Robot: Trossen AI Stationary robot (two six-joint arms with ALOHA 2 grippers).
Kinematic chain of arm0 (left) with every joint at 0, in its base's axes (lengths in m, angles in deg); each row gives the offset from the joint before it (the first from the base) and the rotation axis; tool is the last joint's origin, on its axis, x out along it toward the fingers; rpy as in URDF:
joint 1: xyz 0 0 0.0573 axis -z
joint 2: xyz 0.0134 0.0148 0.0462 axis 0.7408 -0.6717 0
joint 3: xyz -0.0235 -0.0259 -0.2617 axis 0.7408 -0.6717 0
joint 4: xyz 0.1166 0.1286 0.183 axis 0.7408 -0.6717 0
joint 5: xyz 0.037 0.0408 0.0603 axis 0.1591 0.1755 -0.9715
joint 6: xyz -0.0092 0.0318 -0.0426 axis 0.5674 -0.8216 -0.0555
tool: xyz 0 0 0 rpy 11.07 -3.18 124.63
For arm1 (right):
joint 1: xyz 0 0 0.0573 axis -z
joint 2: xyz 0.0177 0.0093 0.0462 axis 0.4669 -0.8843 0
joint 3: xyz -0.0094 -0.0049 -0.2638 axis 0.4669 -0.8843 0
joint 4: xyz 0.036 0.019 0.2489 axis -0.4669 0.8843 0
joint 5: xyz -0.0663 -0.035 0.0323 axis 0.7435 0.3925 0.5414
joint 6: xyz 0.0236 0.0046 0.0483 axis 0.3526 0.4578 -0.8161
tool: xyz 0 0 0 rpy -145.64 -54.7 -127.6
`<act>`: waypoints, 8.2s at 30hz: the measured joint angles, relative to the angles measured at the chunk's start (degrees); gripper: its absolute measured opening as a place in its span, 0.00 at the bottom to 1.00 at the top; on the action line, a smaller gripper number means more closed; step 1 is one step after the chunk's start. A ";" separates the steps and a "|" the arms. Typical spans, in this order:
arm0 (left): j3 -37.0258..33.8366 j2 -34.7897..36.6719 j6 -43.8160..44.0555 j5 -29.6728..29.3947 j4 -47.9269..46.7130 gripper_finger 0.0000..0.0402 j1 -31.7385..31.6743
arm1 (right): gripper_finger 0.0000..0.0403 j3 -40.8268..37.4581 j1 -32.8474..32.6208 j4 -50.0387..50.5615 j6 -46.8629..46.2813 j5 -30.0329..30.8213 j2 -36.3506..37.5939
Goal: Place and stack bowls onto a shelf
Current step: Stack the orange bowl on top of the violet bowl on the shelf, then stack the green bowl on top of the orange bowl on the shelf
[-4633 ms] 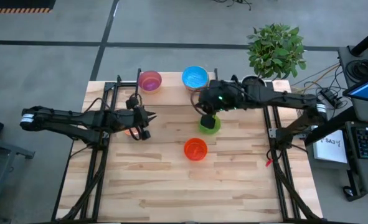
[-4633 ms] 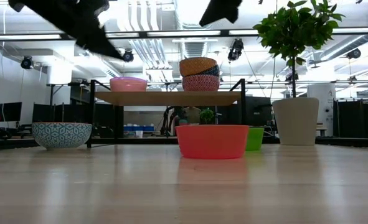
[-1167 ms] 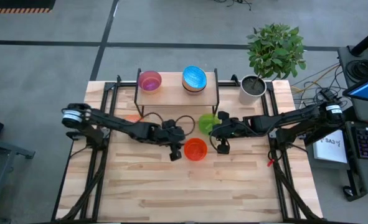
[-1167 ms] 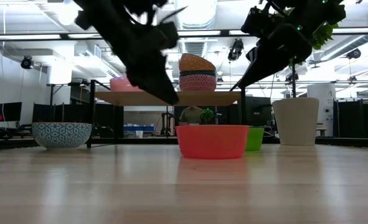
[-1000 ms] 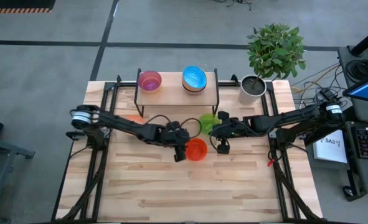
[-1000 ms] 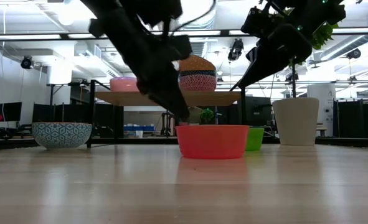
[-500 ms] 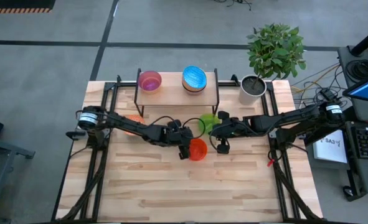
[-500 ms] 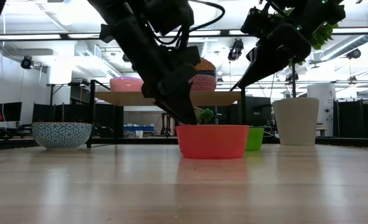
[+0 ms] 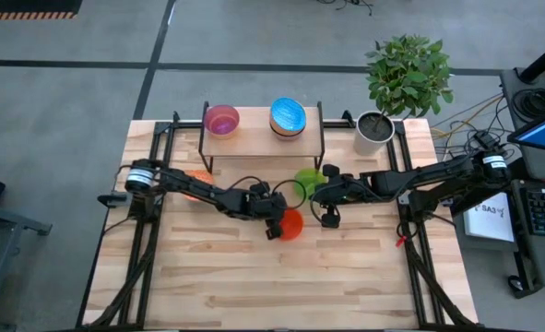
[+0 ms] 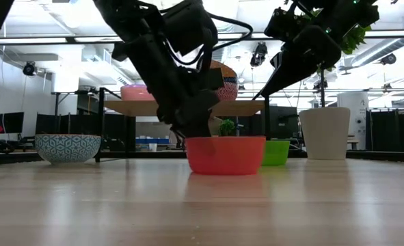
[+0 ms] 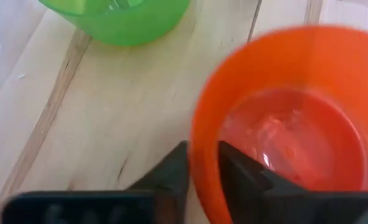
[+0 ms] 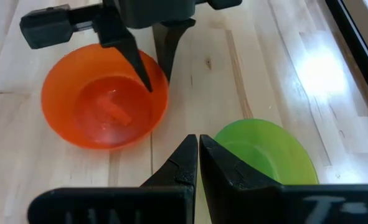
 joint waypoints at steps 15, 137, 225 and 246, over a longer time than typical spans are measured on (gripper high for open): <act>0.37 14.22 -1.60 2.15 -7.25 0.00 -1.12 | 0.02 0.00 0.00 0.08 -0.02 0.02 0.00; -29.99 48.56 -7.53 8.37 15.61 0.14 -5.57 | 0.37 1.68 1.31 -7.19 -6.65 0.43 -0.06; -21.16 23.93 -12.31 53.37 38.15 0.28 -3.43 | 0.02 3.58 3.54 -31.74 8.30 -63.98 -14.93; -21.16 23.95 -9.60 52.76 37.56 0.11 -3.43 | 0.02 3.58 3.50 -31.70 9.56 -61.24 -14.93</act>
